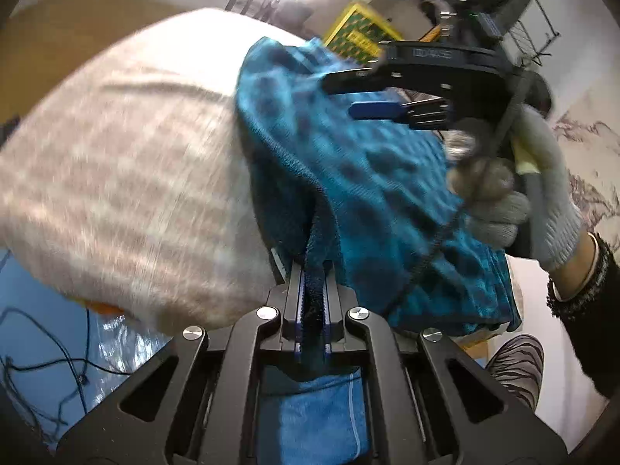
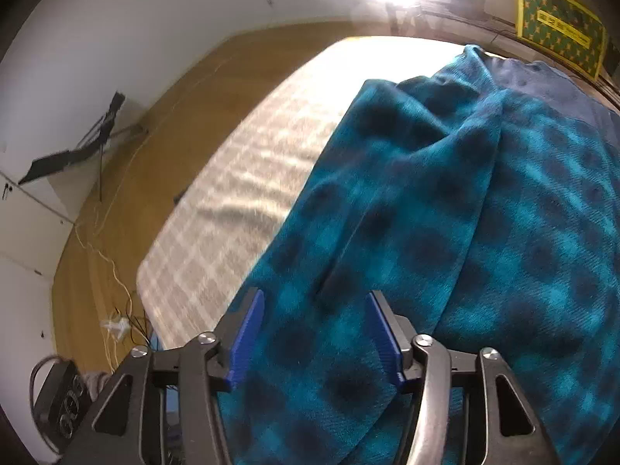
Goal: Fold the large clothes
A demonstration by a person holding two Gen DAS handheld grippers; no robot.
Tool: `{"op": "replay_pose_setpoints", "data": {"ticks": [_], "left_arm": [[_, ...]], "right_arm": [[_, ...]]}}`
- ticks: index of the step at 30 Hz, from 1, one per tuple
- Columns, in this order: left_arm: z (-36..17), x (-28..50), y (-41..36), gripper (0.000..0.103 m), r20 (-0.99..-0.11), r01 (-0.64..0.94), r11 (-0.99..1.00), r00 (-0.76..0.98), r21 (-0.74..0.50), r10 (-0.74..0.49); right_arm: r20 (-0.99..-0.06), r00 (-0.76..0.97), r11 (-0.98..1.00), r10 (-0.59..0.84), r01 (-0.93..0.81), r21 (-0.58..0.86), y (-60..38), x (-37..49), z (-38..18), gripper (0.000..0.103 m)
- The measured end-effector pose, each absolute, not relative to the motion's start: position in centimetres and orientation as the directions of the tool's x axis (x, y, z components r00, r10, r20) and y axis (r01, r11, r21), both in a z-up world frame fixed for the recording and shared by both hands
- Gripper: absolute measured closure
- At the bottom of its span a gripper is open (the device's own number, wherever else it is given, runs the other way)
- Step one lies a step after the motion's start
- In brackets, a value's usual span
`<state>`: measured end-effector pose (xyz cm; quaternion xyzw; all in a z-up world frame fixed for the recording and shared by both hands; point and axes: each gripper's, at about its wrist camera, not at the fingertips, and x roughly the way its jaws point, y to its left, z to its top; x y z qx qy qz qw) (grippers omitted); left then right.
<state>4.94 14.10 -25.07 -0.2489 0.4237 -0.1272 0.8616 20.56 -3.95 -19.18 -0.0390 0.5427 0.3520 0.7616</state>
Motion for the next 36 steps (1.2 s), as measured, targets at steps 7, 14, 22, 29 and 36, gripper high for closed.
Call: {"op": "replay_pose_setpoints", "data": {"ticks": [7, 14, 22, 29, 36], "left_arm": [[-22.5, 5.0, 10.3, 0.099, -0.663, 0.113, 0.906, 0.646, -0.407, -0.378], [-21.7, 5.4, 8.4, 0.099, -0.663, 0.16, 0.914, 0.644, -0.372, -0.382], [-21.4, 5.7, 7.3, 0.099, -0.675, 0.187, 0.924, 0.637, -0.333, -0.372], [-20.3, 5.5, 4.9, 0.099, -0.682, 0.239, 0.936, 0.641, -0.257, -0.351], [-19.2, 5.3, -0.3, 0.099, -0.705, 0.353, 0.927, 0.625, -0.127, -0.335]], "right_arm": [[-0.854, 0.128, 0.733, 0.505, -0.585, 0.346, -1.2, 22.2, -18.1, 0.031], [-0.932, 0.13, 0.765, 0.337, -0.615, 0.191, 3.9, 23.4, -20.3, 0.033], [-0.966, 0.163, 0.788, 0.201, -0.613, 0.06, 4.6, 24.4, -23.8, 0.092], [-0.885, 0.137, 0.802, 0.444, -0.501, 0.325, -1.3, 25.7, -22.5, 0.097], [-0.673, 0.214, 0.697, 0.709, -0.357, 0.621, -11.4, 26.1, -20.5, 0.097]]}}
